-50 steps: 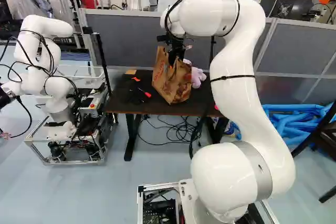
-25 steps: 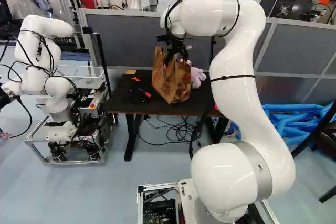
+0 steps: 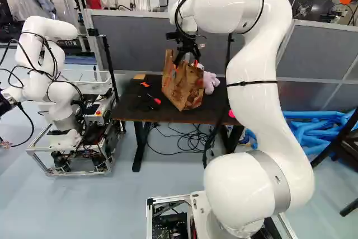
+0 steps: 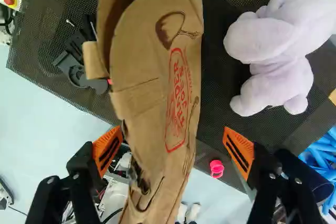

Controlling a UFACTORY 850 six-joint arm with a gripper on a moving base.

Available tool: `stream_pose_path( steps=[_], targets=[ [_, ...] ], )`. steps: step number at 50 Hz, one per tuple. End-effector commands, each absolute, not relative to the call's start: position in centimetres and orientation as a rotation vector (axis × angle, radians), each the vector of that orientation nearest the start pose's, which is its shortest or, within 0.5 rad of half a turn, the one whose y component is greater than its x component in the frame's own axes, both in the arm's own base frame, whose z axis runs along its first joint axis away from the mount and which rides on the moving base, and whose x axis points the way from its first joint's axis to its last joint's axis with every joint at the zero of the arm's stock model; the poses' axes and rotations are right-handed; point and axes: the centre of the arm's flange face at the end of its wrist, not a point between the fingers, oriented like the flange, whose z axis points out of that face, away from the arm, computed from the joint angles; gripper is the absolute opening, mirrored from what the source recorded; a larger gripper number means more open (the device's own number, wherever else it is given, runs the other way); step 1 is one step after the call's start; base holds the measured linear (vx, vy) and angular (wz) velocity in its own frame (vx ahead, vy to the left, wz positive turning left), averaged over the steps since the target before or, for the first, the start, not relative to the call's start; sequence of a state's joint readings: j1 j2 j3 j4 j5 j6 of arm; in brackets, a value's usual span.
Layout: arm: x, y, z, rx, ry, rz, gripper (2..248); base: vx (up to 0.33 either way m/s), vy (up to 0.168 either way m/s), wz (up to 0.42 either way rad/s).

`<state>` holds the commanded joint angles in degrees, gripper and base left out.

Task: Pick up the bag on the ground and place it on the table

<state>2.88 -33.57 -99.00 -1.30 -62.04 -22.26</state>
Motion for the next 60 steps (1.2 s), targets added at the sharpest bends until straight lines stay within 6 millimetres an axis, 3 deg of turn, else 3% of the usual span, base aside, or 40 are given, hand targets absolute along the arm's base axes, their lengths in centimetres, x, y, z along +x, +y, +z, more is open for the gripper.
stream_pose_path(
  steps=[27, 60],
  targets=[
    [61.3, 3.6, 60.0, -3.071, -0.698, -0.092, 247, 0.000, 0.000, 0.000],
    [53.5, 1.0, 64.7, -3.064, -0.610, -0.095, 247, 0.000, 0.000, 0.000]
  ],
)
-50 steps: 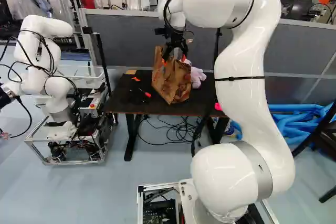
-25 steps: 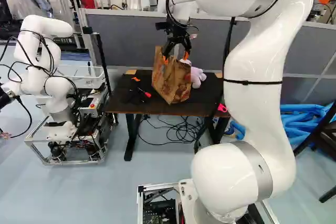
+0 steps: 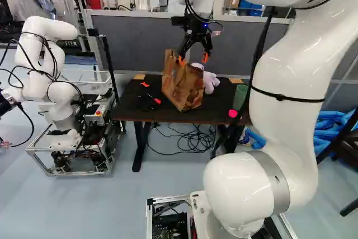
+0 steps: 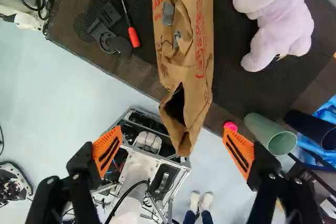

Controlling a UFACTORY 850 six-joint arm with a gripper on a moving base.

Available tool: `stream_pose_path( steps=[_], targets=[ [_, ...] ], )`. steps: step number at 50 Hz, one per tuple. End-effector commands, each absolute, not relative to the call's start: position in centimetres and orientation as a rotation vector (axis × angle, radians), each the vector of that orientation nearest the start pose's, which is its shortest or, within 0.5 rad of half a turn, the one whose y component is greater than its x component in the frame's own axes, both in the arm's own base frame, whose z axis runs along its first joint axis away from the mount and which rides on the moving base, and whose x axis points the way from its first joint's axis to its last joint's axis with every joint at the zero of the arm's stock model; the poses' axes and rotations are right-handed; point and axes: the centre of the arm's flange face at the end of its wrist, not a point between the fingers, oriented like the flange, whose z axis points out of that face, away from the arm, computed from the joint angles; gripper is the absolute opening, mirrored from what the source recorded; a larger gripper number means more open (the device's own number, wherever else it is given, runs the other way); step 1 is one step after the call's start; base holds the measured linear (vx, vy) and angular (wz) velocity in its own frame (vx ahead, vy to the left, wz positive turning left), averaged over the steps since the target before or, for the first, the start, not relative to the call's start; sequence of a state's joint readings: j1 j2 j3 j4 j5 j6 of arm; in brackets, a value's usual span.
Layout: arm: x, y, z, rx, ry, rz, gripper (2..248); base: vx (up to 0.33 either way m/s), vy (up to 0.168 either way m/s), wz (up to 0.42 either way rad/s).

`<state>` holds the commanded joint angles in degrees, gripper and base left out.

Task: Pick up the bag on the ground and place it on the table

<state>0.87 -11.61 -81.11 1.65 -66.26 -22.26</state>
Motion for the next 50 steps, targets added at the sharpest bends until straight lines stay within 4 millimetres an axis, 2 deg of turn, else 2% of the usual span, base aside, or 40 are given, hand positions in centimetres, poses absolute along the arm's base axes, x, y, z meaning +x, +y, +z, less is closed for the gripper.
stream_pose_path(
  steps=[27, 50],
  targets=[
    [53.27, 0.99, 64.92, -3.064, -0.607, -0.096, 247, -0.012, 0.000, 0.001],
    [53.27, 0.99, 64.92, -3.064, -0.607, -0.096, 247, -0.146, 0.002, 0.015]
  ],
)
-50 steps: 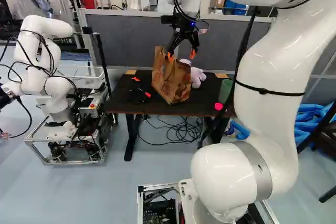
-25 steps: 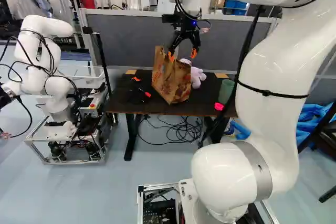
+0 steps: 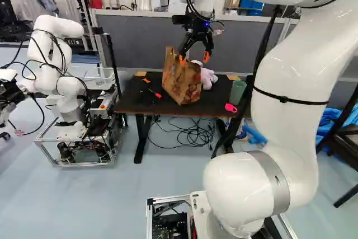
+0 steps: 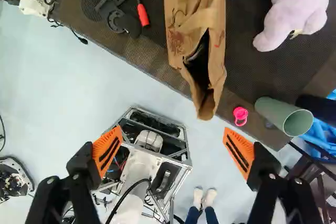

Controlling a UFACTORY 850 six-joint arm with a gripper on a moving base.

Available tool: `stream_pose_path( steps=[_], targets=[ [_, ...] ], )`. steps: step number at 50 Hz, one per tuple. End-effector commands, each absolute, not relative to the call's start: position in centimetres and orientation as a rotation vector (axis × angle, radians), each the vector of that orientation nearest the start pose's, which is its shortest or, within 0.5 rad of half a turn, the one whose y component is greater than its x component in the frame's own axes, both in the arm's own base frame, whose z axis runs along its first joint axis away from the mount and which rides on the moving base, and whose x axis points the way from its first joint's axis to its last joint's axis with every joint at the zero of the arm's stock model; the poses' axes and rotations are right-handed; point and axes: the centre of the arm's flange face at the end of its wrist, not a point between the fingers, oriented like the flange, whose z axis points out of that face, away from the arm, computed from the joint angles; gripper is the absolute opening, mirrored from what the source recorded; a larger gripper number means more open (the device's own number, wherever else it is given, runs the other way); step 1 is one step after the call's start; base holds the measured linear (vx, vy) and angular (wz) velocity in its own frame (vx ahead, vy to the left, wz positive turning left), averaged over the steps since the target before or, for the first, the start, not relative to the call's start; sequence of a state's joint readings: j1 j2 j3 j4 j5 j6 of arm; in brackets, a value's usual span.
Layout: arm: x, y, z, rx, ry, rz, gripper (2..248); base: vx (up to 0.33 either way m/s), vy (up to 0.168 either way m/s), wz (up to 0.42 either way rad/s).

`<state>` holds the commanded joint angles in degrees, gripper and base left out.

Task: Pick up the bag on the ground and place it on the table

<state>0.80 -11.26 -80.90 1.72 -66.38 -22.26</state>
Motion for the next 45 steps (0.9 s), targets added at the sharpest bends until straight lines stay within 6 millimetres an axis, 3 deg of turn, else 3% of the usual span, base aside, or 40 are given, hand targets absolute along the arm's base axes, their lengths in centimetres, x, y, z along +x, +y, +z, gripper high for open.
stream_pose_path(
  steps=[45],
  targets=[
    [53.27, 0.99, 64.92, -3.064, -0.607, -0.096, 247, -0.243, 0.004, 0.028]
  ],
)
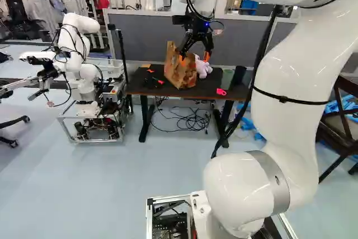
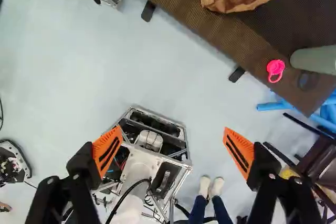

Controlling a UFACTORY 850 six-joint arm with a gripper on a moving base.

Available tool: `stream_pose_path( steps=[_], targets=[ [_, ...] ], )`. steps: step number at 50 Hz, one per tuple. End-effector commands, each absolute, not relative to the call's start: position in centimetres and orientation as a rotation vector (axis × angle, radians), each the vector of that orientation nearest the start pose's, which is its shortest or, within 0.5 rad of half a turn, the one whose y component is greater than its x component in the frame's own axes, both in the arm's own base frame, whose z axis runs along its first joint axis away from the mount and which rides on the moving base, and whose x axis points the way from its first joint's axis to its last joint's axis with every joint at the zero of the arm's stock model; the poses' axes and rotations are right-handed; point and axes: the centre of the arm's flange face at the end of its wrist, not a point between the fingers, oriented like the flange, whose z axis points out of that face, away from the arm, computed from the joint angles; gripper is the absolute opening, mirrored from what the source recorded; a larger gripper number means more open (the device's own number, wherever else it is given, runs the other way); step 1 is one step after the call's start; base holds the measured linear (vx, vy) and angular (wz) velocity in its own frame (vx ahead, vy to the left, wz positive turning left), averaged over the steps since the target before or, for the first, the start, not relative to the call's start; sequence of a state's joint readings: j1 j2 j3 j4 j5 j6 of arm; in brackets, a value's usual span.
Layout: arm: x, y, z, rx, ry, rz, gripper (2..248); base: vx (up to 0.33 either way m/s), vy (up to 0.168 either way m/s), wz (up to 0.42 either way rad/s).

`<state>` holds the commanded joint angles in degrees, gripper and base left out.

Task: Pick up the bag on the ground and place it on the table

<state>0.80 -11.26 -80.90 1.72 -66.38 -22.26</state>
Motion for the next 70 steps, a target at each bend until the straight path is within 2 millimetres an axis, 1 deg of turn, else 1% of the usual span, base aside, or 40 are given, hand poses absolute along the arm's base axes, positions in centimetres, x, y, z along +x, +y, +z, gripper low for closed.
stream_pose_path(
  steps=[22, 34, 70],
  targets=[
    [53.27, 0.99, 64.92, -3.064, -0.607, -0.096, 247, -0.266, 0.004, 0.034],
    [53.27, 0.99, 64.92, -3.064, -0.607, -0.096, 247, -0.181, 0.001, 0.024],
    [53.27, 0.99, 64.92, -3.064, -0.607, -0.096, 247, -0.002, 0.000, 0.001]
  ],
)
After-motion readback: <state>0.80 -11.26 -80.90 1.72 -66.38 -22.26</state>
